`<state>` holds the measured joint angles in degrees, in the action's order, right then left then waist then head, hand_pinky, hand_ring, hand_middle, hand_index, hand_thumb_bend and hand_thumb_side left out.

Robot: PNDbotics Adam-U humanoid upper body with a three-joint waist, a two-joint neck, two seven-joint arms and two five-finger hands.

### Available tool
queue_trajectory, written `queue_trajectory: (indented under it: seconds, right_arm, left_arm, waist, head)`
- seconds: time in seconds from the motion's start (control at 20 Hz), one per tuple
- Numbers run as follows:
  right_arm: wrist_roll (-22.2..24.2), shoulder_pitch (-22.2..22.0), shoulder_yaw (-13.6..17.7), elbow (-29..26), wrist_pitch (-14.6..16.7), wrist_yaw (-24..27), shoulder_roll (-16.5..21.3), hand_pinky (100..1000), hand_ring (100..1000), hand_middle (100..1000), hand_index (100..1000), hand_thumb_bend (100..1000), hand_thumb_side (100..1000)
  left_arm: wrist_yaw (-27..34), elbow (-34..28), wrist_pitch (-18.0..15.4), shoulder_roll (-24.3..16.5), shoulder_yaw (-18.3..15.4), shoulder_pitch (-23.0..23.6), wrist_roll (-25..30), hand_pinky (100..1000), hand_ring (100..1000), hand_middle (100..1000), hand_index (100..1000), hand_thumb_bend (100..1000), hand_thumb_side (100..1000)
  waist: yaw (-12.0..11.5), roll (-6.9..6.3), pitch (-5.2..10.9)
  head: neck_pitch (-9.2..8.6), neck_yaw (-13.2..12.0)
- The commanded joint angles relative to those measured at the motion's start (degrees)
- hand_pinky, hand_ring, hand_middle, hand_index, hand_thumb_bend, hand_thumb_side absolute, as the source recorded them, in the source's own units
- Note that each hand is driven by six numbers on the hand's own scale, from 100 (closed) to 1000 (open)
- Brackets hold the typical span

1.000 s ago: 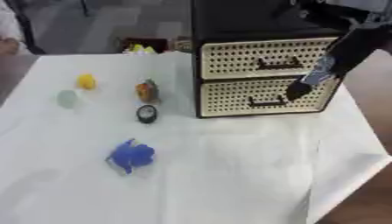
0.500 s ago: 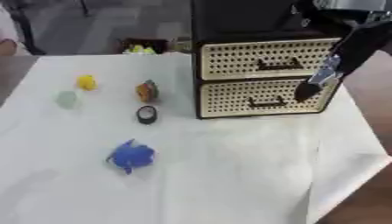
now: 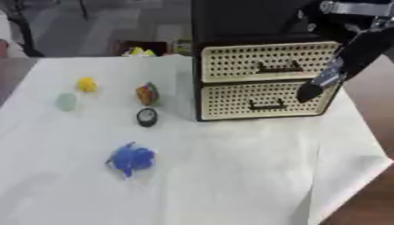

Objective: Pick up objects from table and place into drawer.

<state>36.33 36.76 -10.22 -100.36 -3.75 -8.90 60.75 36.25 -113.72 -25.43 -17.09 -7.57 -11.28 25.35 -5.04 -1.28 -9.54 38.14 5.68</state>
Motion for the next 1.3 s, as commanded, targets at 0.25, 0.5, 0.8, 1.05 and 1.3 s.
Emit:
queue_trajectory:
  seconds: [0.25,0.5,0.8,1.05,1.3]
  right_arm:
    - [-1.2,-1.8,0.5,-3.4,-6.6,1.0,3.5,100,100,100,815,1000,541]
    - [-0.7,-3.0,0.4,-4.1,-7.9,1.4,3.8,100,100,100,819,1000,541]
    - [-0.3,-2.8,-0.9,-2.9,-9.4,0.1,3.1,100,100,100,839,1000,541]
    - [-0.1,-2.3,-1.9,-1.4,-9.8,-1.7,2.1,100,100,100,849,1000,541]
    - [0.2,-1.2,-2.9,0.5,-9.8,-3.8,0.9,100,100,100,849,1000,541]
  left_arm:
    - [0.6,-0.9,0.2,-1.6,-0.1,-0.8,-0.1,708,759,743,819,100,799]
    - [0.6,-0.9,0.3,-1.6,-0.1,-0.9,-0.1,708,759,743,819,100,800]
    - [0.7,-0.9,0.4,-1.5,-0.1,-0.8,0.0,708,759,743,819,100,801]
    - [0.7,-0.9,0.4,-1.3,-0.1,-0.8,0.1,708,759,743,819,100,803]
    - [0.5,-0.9,0.5,-1.1,0.0,-0.7,0.4,708,758,743,818,100,804]
  waist:
    - [-0.1,0.11,0.86]
    - [-0.2,0.13,0.88]
    - [-0.5,0.11,0.98]
    - [-0.7,0.05,0.81]
    - [-0.9,-0.08,0.60]
  head:
    - [-0.79,0.0]
    - [-0.94,0.1]
    - [-1.09,0.5]
    - [-0.93,0.8]
    - [-0.98,1.1]
